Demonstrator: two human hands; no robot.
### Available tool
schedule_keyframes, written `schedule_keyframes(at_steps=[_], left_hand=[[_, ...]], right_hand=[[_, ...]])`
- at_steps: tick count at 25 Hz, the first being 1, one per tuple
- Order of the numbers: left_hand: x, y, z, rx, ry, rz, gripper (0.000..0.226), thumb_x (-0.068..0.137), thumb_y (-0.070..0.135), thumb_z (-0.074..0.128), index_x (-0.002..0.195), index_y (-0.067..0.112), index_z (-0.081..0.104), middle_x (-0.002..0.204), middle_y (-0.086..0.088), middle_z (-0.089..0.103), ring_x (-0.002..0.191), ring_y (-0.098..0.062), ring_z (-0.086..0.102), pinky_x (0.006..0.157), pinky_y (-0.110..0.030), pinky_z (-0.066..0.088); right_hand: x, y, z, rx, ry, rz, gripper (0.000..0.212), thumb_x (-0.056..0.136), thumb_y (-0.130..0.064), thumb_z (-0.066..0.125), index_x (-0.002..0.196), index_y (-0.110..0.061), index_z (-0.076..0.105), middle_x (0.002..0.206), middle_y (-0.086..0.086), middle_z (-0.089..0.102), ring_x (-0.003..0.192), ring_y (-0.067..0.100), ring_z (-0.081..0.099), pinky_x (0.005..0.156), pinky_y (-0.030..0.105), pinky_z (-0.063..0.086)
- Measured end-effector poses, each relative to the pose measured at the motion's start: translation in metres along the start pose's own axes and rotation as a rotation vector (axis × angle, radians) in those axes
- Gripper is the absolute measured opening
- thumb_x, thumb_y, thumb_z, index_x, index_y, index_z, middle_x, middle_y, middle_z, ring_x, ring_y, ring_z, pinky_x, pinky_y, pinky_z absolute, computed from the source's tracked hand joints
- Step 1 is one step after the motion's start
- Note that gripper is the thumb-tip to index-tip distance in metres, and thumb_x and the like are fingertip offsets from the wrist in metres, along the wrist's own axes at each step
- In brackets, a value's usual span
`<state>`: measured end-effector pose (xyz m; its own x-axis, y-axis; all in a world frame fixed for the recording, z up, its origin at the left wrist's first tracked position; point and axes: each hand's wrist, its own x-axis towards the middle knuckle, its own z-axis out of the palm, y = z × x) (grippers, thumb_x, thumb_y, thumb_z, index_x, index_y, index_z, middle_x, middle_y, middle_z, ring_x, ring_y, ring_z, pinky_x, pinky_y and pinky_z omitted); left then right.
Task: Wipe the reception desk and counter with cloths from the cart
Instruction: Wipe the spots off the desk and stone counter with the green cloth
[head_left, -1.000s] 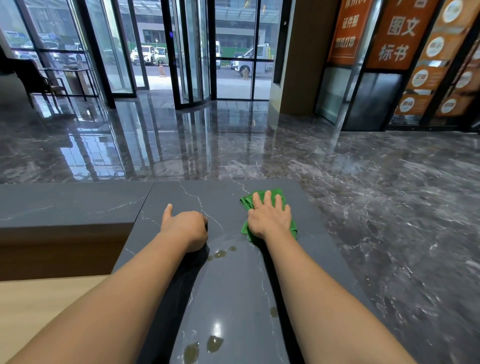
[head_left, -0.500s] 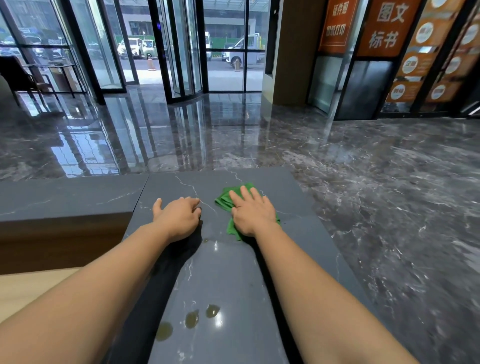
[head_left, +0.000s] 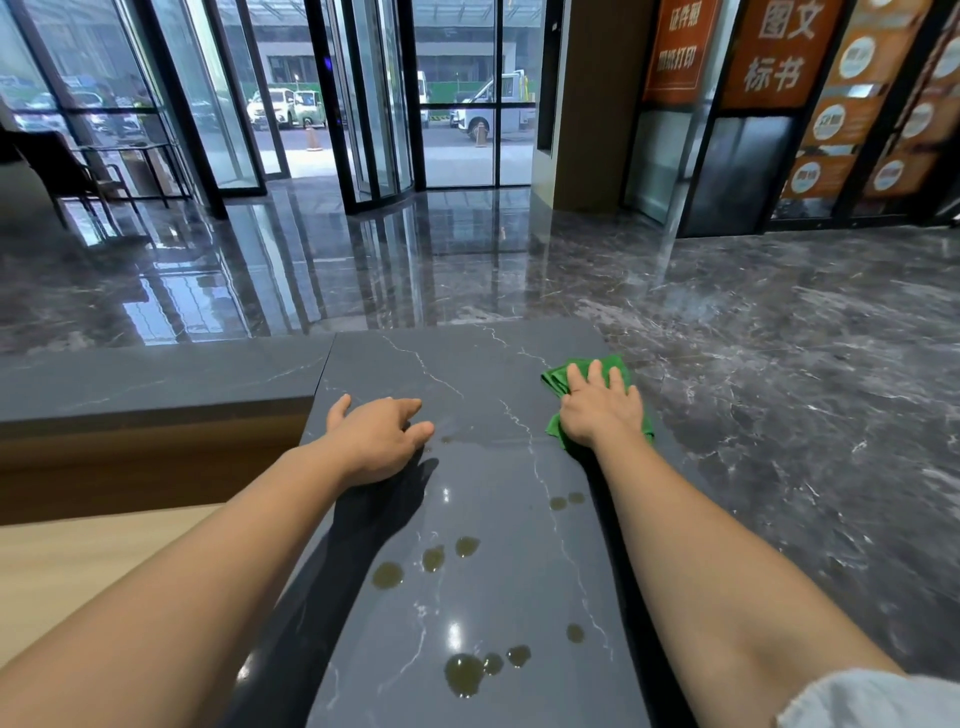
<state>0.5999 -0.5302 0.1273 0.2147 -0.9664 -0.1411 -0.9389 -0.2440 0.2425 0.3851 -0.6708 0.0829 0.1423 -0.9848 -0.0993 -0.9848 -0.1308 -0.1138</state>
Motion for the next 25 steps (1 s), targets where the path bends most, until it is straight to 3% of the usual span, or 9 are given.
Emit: schedule_keyframes(at_steps=[9,14,17,25], left_hand=[[-0.023,-0.020,-0.005,-0.007,0.063,-0.028,0.053,0.101,0.042,0.040,0.150,0.022,0.031,0.151,0.001,0.039,0.141,-0.019,0.034,0.119,-0.040,0.017],[-0.023,-0.019,-0.003,0.020,0.054,-0.020,0.053,0.101,0.040,0.040,0.149,0.022,0.031,0.151,0.001,0.040,0.140,-0.019,0.035,0.119,-0.040,0.019],[-0.022,-0.012,-0.001,0.012,0.025,0.003,0.053,0.101,0.040,0.040,0.150,0.020,0.031,0.151,0.000,0.040,0.140,-0.020,0.036,0.119,-0.040,0.020],[-0.025,-0.003,0.009,-0.028,-0.022,0.028,0.049,0.101,0.035,0.040,0.146,0.016,0.037,0.147,-0.005,0.046,0.133,-0.027,0.044,0.111,-0.039,0.034]], right_hand=[[-0.069,-0.122,0.027,-0.024,0.000,-0.357,0.059,0.102,-0.028,0.028,0.155,-0.026,0.002,0.163,0.005,-0.007,0.150,0.030,-0.005,0.120,0.050,0.002],[-0.069,-0.119,0.023,-0.028,-0.035,-0.453,0.056,0.103,-0.027,0.025,0.155,-0.027,0.003,0.163,0.003,-0.007,0.150,0.025,-0.006,0.121,0.047,0.002],[-0.059,-0.092,0.020,-0.005,-0.029,-0.419,0.056,0.102,-0.025,0.025,0.155,-0.029,0.005,0.163,0.001,-0.005,0.150,0.022,-0.004,0.121,0.045,0.003],[-0.023,0.020,0.001,-0.007,-0.024,-0.108,0.059,0.100,-0.023,0.024,0.156,-0.028,0.005,0.163,0.001,-0.005,0.150,0.022,-0.002,0.121,0.045,0.007]])
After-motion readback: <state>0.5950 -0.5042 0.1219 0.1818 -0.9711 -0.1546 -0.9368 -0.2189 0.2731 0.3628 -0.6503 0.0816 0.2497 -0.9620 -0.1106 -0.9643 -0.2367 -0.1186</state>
